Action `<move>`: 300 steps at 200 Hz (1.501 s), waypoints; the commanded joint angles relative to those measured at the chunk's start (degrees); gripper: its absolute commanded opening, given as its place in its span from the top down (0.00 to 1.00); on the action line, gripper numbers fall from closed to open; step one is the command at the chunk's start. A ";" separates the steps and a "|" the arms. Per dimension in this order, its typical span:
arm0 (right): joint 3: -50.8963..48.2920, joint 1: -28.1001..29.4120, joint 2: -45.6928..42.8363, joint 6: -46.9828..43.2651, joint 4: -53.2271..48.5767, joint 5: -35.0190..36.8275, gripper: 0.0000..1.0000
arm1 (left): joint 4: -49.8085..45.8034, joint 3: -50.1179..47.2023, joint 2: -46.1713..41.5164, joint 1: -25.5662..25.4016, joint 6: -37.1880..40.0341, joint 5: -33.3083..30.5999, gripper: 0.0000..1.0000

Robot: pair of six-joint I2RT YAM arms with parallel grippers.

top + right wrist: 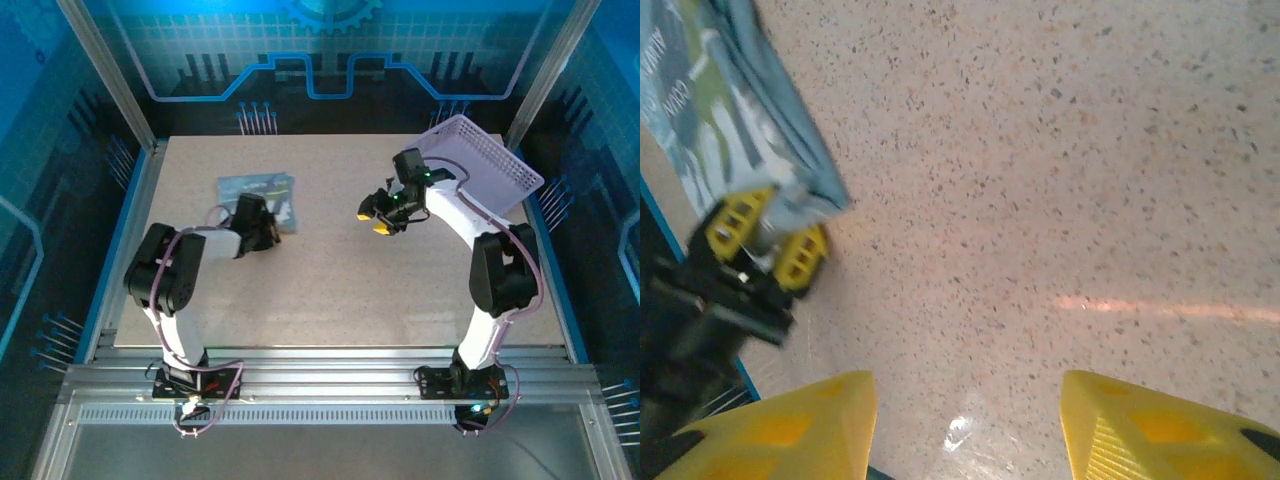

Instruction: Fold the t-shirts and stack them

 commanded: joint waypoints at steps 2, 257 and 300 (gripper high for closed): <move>-1.72 -1.04 -4.19 -1.20 -2.27 0.89 0.47 | 0.08 4.44 4.60 6.25 12.23 7.05 0.65; -6.87 -9.54 -28.90 0.31 14.28 1.70 0.00 | -22.95 -1.45 -40.91 2.40 51.30 -8.21 0.01; -6.66 -9.35 -34.89 -5.08 7.72 12.76 0.00 | -46.19 0.65 -53.18 0.11 56.89 -29.02 0.01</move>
